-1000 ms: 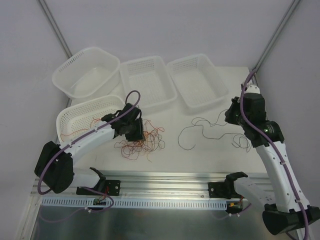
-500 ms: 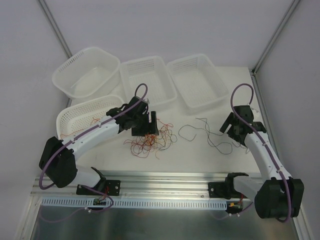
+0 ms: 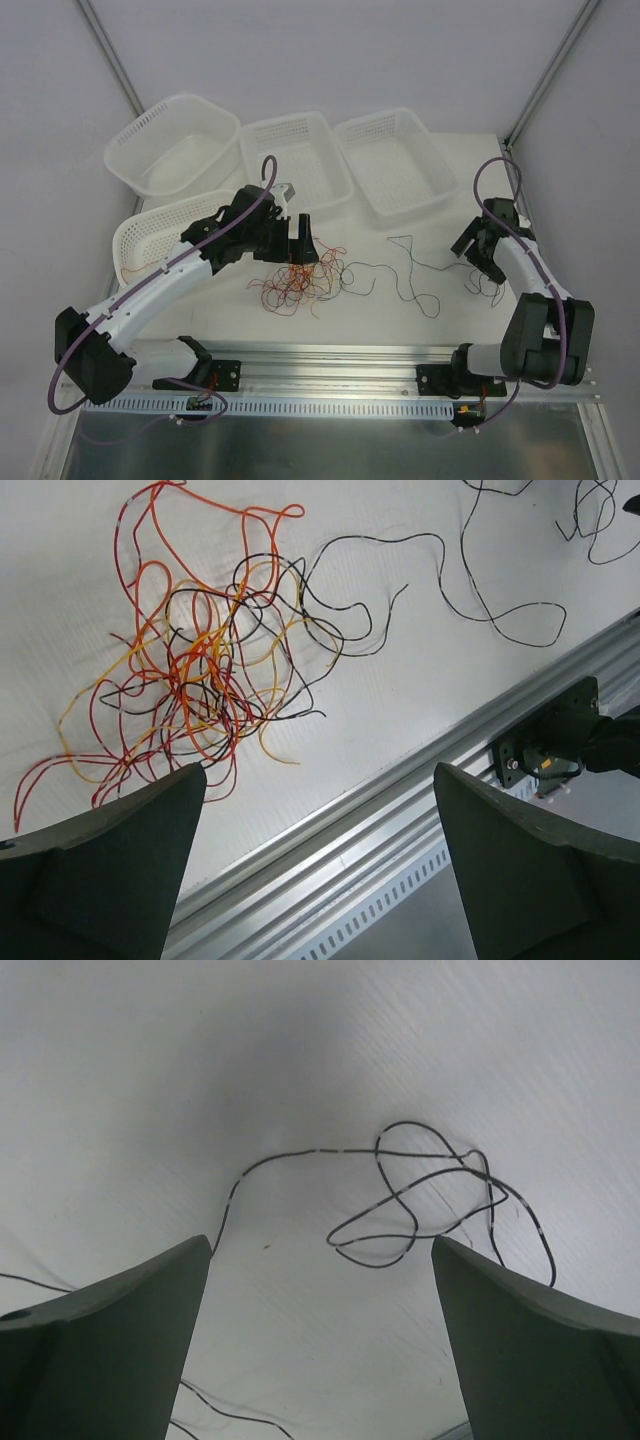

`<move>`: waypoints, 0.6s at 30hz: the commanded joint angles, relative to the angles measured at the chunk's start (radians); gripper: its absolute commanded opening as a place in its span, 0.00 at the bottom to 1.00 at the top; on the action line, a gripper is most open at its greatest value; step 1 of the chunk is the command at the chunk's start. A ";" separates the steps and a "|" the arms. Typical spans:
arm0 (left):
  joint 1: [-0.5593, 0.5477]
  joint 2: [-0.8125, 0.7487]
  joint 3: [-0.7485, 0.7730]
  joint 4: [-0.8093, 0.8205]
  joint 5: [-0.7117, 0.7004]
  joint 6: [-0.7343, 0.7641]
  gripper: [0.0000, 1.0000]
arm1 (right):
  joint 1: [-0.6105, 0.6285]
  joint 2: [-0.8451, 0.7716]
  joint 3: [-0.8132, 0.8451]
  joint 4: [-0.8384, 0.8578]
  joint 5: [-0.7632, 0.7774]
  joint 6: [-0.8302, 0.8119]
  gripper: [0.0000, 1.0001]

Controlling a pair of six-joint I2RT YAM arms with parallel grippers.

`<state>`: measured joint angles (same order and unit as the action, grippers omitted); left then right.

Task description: Untangle the cables

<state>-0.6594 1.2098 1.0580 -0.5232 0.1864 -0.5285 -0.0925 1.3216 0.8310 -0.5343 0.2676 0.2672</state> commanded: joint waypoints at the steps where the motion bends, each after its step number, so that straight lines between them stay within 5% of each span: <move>1: 0.033 -0.038 0.045 -0.017 0.042 0.105 0.99 | -0.042 0.051 0.060 0.050 -0.025 -0.014 0.98; 9: 0.122 -0.072 0.040 -0.018 -0.125 0.274 0.99 | -0.087 0.203 0.085 0.069 -0.053 0.020 0.91; 12: 0.141 -0.076 0.034 -0.018 -0.234 0.327 0.99 | -0.085 0.234 0.086 0.082 -0.048 0.029 0.80; 18: 0.173 -0.067 0.062 -0.012 -0.401 0.375 0.99 | -0.087 0.246 0.082 0.086 -0.031 0.026 0.42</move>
<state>-0.5068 1.1610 1.0729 -0.5365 -0.0834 -0.2165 -0.1726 1.5768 0.8825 -0.4667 0.2234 0.2821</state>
